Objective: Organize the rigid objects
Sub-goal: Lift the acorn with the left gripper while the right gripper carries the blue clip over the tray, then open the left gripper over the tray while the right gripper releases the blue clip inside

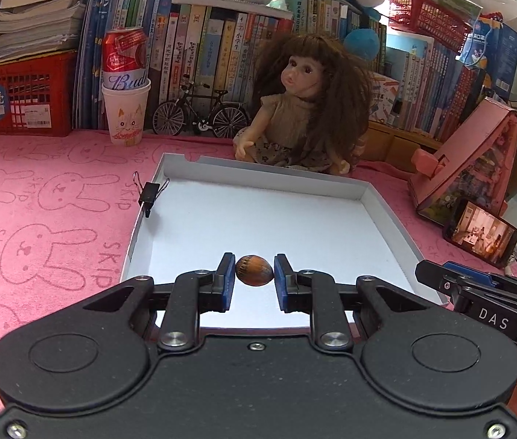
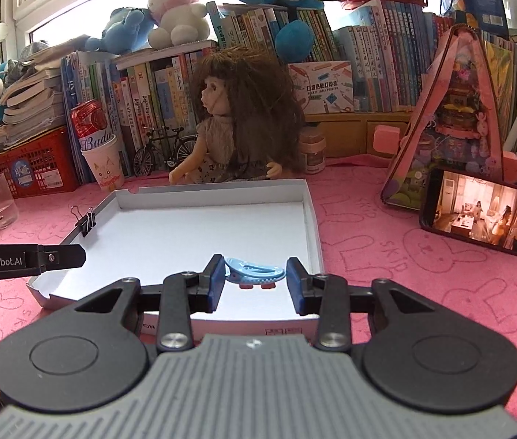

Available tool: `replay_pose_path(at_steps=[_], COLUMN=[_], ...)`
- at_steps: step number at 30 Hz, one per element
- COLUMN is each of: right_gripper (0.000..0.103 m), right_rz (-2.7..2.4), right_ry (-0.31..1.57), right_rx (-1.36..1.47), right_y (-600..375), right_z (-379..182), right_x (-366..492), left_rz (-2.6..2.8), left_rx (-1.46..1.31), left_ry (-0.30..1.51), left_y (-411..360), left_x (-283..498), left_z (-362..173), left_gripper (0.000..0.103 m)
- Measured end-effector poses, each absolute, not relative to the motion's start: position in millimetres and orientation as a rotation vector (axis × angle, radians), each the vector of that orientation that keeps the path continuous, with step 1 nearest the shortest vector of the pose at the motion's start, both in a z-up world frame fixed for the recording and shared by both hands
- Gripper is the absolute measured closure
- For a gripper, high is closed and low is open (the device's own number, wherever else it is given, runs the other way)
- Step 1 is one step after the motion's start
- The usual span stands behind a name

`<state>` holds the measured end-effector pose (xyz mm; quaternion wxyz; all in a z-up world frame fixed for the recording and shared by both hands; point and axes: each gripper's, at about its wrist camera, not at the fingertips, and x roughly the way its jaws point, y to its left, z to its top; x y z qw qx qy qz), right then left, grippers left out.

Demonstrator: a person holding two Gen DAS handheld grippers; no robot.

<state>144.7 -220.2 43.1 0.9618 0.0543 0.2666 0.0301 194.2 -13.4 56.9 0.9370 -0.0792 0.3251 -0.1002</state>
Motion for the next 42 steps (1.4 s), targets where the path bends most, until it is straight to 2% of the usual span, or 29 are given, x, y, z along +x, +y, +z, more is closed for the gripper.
replay_pose_path(at_steps=[11,34,35,39,40,41,42], right_gripper=[0.061,0.061,0.057,0.055,0.054,0.046,0.045], right_rz=[0.070,0.056,0.056,0.063,0.066,0.066,0.067], right_ry=[0.642,0.765,0.763,0.759,0.758,0.753,0.746], right_rx=[0.068,0.101,0.100,0.108,0.110,0.112,0.112], right_y=[-212,-213,-213,-214,-213,-213,-213], right_z=[31,9,9,10,10,11,13], right_x=[192,207,207,206,206,205,203], left_rz=[-0.140,-0.112,-0.112,-0.122,-0.123,-0.123,-0.125], left_rx=[-0.154,-0.128,-0.128,-0.153,-0.156,-0.157,-0.159], left_ry=[0.767,0.807,0.807,0.813,0.810,0.807,0.803], left_y=[-13,-17,-17,-15,-14,-14,-13], left_x=[230,240,240,239,239,238,237], left_z=[28,16,16,18,19,20,21], left_gripper=[0.082,0.082,0.082,0.081,0.079,0.077,0.072])
